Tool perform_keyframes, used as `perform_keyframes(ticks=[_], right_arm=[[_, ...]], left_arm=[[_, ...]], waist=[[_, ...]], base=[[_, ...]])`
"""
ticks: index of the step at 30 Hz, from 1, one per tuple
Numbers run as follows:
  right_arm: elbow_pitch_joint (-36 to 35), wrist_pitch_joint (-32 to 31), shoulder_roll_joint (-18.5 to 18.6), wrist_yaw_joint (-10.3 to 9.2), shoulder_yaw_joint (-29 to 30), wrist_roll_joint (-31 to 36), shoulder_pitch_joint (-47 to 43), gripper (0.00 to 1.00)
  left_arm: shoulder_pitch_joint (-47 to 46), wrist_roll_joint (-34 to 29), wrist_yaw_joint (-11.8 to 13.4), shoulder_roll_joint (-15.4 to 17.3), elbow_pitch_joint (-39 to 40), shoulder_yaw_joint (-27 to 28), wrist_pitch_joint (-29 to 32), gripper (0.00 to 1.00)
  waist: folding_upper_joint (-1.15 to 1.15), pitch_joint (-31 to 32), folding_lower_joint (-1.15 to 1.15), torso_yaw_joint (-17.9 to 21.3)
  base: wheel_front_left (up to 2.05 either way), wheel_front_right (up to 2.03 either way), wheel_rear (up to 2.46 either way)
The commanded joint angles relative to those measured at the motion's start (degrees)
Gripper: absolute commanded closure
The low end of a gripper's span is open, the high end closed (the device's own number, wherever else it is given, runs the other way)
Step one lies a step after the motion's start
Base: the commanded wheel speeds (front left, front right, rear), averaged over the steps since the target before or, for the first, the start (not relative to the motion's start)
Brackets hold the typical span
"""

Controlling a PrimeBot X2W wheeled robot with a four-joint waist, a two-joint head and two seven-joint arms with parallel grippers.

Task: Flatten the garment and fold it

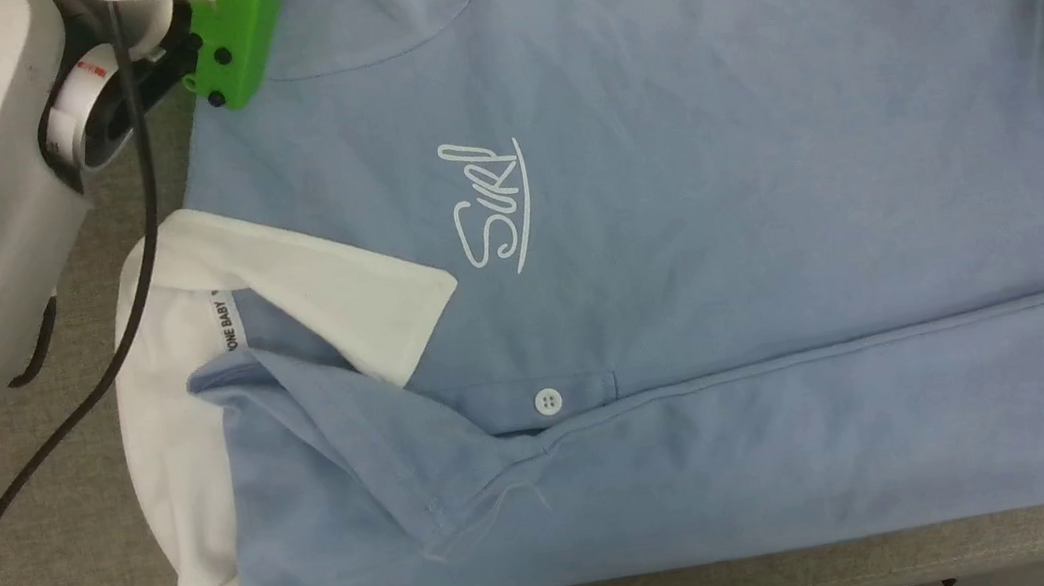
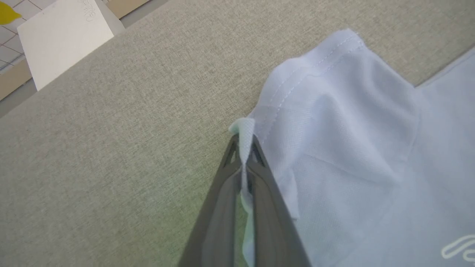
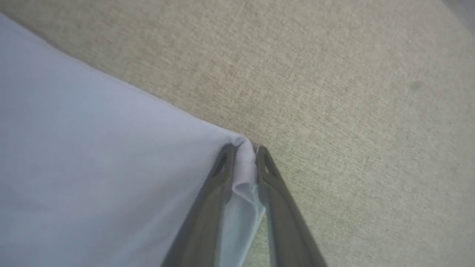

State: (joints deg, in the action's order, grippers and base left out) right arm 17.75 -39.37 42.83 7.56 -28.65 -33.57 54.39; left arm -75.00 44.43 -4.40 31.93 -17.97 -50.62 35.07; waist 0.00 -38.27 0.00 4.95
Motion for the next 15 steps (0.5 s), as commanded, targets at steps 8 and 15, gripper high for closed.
perform_keyframes(ticks=[8, 15], right_arm=[[3.79, 6.51, -0.41, -0.08, -4.11, -4.29, -0.49, 1.0], [3.79, 12.26, 2.08, -0.08, -5.56, -9.01, -2.89, 1.0]], left_arm=[[1.56, 0.14, 0.43, 0.09, -1.99, 0.35, -4.39, 1.0], [6.07, 2.23, 0.44, 0.14, -3.61, 1.08, -8.31, 1.0]], waist=[[0.0, 6.25, 0.0, 0.02], [0.0, 14.36, 0.0, -0.69]], base=[[0.0, 0.0, 0.0], [0.0, 0.0, 0.0]])
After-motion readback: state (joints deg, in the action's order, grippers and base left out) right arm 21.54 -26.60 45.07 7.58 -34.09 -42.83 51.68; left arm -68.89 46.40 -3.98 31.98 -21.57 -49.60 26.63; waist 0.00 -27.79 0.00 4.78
